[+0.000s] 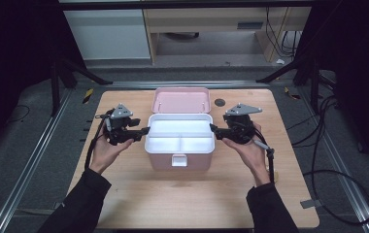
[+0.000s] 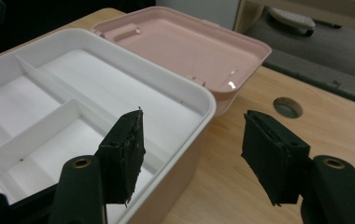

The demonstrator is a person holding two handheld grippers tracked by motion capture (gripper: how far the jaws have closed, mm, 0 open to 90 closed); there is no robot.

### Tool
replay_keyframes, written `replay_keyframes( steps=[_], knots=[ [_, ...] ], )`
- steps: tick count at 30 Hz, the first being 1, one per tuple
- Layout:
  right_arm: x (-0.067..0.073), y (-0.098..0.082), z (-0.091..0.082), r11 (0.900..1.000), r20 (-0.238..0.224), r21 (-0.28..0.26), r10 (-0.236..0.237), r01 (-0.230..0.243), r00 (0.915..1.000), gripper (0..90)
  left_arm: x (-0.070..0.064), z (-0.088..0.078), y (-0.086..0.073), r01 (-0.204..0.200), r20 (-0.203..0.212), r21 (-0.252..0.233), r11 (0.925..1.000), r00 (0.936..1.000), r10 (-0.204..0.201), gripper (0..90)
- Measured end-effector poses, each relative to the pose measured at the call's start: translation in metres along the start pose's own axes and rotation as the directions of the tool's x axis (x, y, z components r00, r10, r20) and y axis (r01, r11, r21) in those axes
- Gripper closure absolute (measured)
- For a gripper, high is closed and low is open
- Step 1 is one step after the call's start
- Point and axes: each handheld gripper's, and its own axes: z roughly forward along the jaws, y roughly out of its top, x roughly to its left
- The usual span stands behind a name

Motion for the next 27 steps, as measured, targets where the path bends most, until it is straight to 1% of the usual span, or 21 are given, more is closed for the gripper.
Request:
replay_keyframes(
  steps=[2, 3, 4, 6, 7, 8, 9, 10, 12, 14, 15, 16, 18, 19, 21, 23, 24, 25, 27],
  knots=[
    [-0.003, 0.003, -0.002, 1.000, 0.007, 0.001, -0.018, 0.018, 0.9998, 38.7, 0.003, -0.001, 0.005, -0.013, 0.012, 0.002, 0.9999, 0.9998, 0.013, 46.6],
    [-0.005, 0.006, -0.003, 0.999, 0.010, -0.001, -0.033, 0.033, 0.9994, 38.8, 0.004, -0.001, 0.006, -0.022, 0.010, 0.003, 0.9998, 0.9997, 0.022, 46.8],
    [-0.006, 0.008, -0.003, 0.999, 0.002, 0.000, -0.037, 0.037, 0.9993, 39.6, 0.006, -0.002, 0.009, -0.034, 0.014, -0.003, 0.9994, 0.9993, 0.034, 47.2],
    [-0.009, 0.012, -0.004, 0.998, -0.022, -0.007, -0.056, 0.056, 0.9982, 39.7, 0.008, -0.002, 0.015, -0.047, 0.029, 0.003, 0.9989, 0.9985, 0.047, 47.5],
    [-0.009, 0.015, -0.004, 0.997, -0.018, -0.008, -0.072, 0.072, 0.9972, 39.6, 0.009, -0.001, 0.017, -0.056, 0.032, 0.007, 0.9984, 0.9980, 0.055, 47.6],
    [-0.010, 0.016, -0.004, 0.996, -0.015, -0.008, -0.085, 0.084, 0.9963, 39.8, 0.010, -0.001, 0.020, -0.068, 0.039, 0.007, 0.9977, 0.9969, 0.068, 47.7],
    [-0.011, 0.019, -0.004, 0.995, -0.024, -0.006, -0.095, 0.095, 0.9952, 39.8, 0.010, -0.001, 0.022, -0.075, 0.043, 0.011, 0.9971, 0.9963, 0.074, 47.8],
    [-0.012, 0.021, -0.004, 0.996, -0.032, -0.002, -0.093, 0.093, 0.9952, 39.8, 0.011, 0.000, 0.025, -0.090, 0.052, 0.017, 0.9958, 0.9947, 0.089, 48.1],
    [-0.012, 0.025, -0.003, 0.994, -0.041, -0.007, -0.111, 0.111, 0.9930, 39.8, 0.012, 0.002, 0.030, -0.104, 0.068, 0.021, 0.9943, 0.9924, 0.103, 49.3],
    [-0.013, 0.030, -0.001, 0.992, -0.053, 0.003, -0.125, 0.126, 0.9907, 40.1, 0.013, 0.004, 0.036, -0.123, 0.074, 0.027, 0.9921, 0.9900, 0.120, 49.2],
    [-0.013, 0.032, 0.000, 0.991, -0.063, 0.011, -0.132, 0.133, 0.9892, 40.3, 0.013, 0.004, 0.038, -0.132, 0.078, 0.021, 0.9910, 0.9884, 0.130, 49.1],
    [-0.013, 0.034, 0.001, 0.990, -0.068, 0.018, -0.137, 0.138, 0.9882, 40.8, 0.014, 0.005, 0.040, -0.135, 0.089, 0.022, 0.9906, 0.9872, 0.132, 49.2],
    [-0.014, 0.037, 0.003, 0.986, -0.088, 0.030, -0.160, 0.163, 0.9832, 41.3, 0.015, 0.006, 0.045, -0.147, 0.107, 0.027, 0.9887, 0.9839, 0.143, 49.5],
    [-0.014, 0.039, 0.005, 0.985, -0.101, 0.033, -0.168, 0.172, 0.9807, 42.5, 0.016, 0.007, 0.047, -0.161, 0.110, 0.027, 0.9866, 0.9814, 0.157, 49.5],
    [-0.015, 0.043, 0.007, 0.979, -0.131, 0.052, -0.189, 0.198, 0.9731, 43.3, 0.016, 0.009, 0.051, -0.186, 0.121, 0.043, 0.9816, 0.9763, 0.180, 50.0],
    [-0.017, 0.047, 0.010, 0.974, -0.157, 0.065, -0.206, 0.218, 0.9659, 45.6, 0.016, 0.012, 0.055, -0.212, 0.136, 0.059, 0.9756, 0.9699, 0.202, 50.0],
    [-0.017, 0.049, 0.012, 0.971, -0.175, 0.073, -0.214, 0.229, 0.9610, 45.8, 0.016, 0.013, 0.056, -0.227, 0.148, 0.060, 0.9720, 0.9650, 0.216, 50.3],
    [-0.018, 0.051, 0.014, 0.965, -0.187, 0.086, -0.230, 0.249, 0.9551, 46.8, 0.016, 0.014, 0.058, -0.239, 0.164, 0.068, 0.9687, 0.9605, 0.225, 50.2],
    [-0.019, 0.053, 0.017, 0.959, -0.210, 0.091, -0.246, 0.269, 0.9464, 48.0, 0.015, 0.016, 0.059, -0.253, 0.176, 0.067, 0.9650, 0.9550, 0.238, 51.2]
  ],
)
